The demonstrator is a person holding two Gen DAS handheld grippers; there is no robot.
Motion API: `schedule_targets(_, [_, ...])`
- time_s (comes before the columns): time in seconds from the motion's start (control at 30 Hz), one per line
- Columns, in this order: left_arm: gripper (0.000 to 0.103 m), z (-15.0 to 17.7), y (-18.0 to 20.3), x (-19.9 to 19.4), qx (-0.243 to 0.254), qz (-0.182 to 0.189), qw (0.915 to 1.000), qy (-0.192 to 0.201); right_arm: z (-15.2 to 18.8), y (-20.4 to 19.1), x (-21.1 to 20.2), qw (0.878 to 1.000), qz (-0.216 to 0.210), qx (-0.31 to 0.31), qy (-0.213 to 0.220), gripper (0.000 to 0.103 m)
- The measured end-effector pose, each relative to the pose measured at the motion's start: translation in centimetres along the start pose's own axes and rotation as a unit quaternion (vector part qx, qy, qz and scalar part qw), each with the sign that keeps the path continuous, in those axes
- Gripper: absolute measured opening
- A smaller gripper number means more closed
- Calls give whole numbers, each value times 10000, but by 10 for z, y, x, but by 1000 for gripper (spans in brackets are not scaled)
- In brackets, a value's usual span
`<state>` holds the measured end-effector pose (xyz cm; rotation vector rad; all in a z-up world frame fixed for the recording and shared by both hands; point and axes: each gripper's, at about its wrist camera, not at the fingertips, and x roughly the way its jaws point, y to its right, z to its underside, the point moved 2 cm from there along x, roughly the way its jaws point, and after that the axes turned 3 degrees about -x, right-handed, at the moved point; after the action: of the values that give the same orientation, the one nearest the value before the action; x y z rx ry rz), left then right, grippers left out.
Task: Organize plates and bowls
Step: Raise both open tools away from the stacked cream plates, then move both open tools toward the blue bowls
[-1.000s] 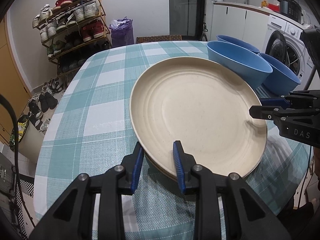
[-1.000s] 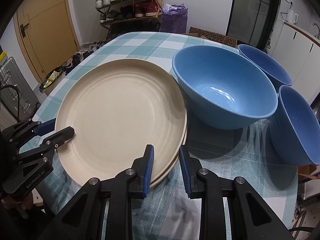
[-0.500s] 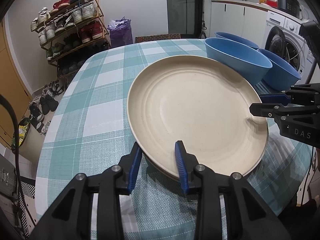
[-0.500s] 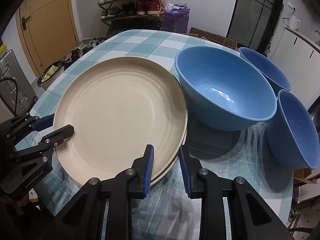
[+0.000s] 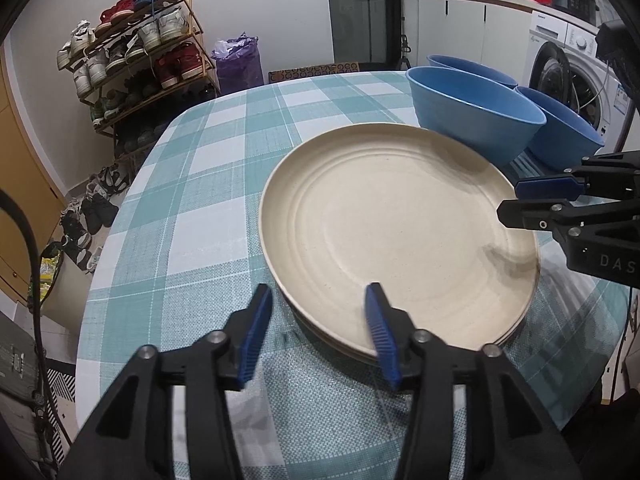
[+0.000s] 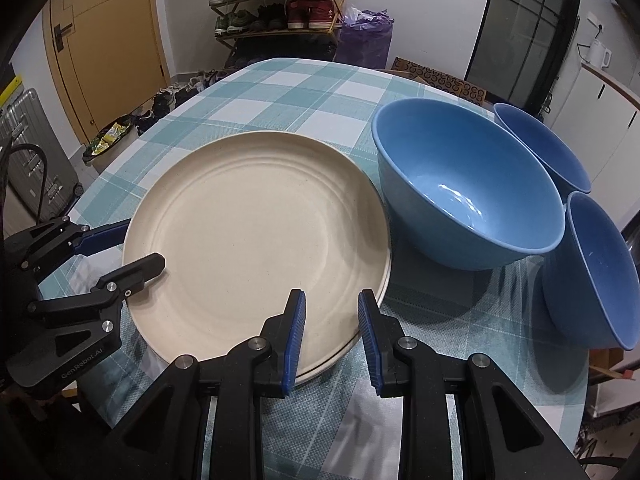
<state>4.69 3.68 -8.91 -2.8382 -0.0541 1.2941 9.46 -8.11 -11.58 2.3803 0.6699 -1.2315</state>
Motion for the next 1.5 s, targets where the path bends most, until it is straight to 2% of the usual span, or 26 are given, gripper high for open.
schedule_targets(0.1, [53,0,-1,1,-20,-1,10000,-25,1,2,0,10000,-60,35,5,35])
schedule_targets(0.17, [53,-1,-2,0,-34,31,10000,-26,1,4,-1,9999,-120,66,26,43])
schedule_targets(0.3, [54,-3,-3,-4,-109,251,9996,31,1,7,-8,9994,-259,125,167,54])
schedule_targets(0.4, [65,-5,-4,-11,-166,379,9991,125,-1,8,-15,9987,-353,155,330,68])
schedule_targets(0.47, [81,-7,-4,-16,-166,399,9988,237,-2,8,-20,9981,-392,153,441,80])
schedule_targets(0.6, [86,-9,-2,-22,-140,496,9981,328,-5,6,-26,9976,-370,80,577,88])
schedule_targets(0.63, [91,-9,-2,-22,-157,526,9980,325,-5,6,-26,9976,-364,81,590,91])
schedule_targets(0.67, [101,-9,-2,-23,-185,556,9977,336,-5,6,-26,9975,-366,89,604,96])
schedule_targets(0.73, [103,-9,-2,-24,-207,561,9975,373,-6,7,-26,9972,-377,97,640,100])
schedule_targets(1.17, [103,-17,-3,-31,-316,681,9959,509,-3,17,-40,9948,-458,253,871,102])
schedule_targets(1.5, [103,-37,-2,-55,-408,660,9936,818,1,37,-80,9904,-389,338,1281,102])
